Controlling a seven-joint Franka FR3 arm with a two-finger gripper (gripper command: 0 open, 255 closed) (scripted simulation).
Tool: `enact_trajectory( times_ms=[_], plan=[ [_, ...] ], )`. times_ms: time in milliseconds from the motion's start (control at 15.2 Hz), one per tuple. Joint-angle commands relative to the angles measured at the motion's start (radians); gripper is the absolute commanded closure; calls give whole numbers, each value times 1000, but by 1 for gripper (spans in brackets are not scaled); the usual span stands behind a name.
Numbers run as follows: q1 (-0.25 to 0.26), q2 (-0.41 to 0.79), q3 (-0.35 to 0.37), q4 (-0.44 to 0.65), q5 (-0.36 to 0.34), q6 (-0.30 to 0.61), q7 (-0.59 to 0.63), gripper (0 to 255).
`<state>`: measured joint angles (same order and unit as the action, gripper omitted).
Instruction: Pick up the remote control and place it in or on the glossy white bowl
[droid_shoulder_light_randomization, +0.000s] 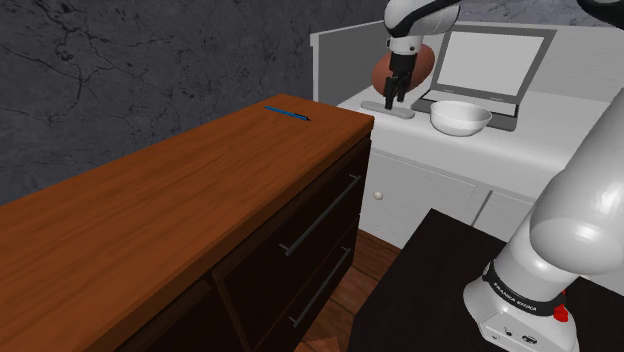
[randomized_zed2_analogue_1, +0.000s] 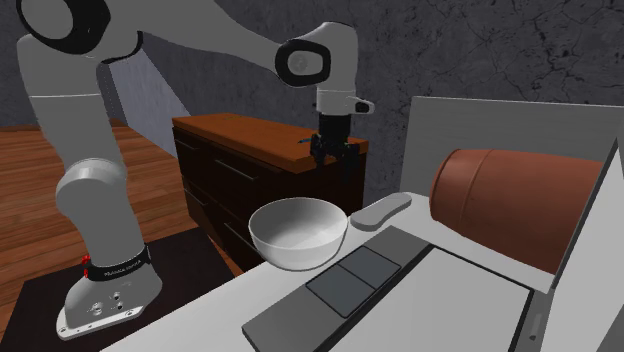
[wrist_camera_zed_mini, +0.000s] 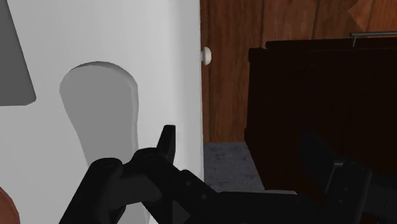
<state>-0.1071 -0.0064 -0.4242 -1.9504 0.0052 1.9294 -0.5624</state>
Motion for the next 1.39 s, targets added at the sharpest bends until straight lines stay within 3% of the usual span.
enact_trajectory(
  times_ms=[0, 594, 1320],
  plan=[
    [-15, 72, -15, 68, 25, 0, -47, 0],
    [-139, 426, -28, 466, 159, -62, -213, 0],
    [-139, 447, -21, 393, 171, 29, -222, 0]
  ],
)
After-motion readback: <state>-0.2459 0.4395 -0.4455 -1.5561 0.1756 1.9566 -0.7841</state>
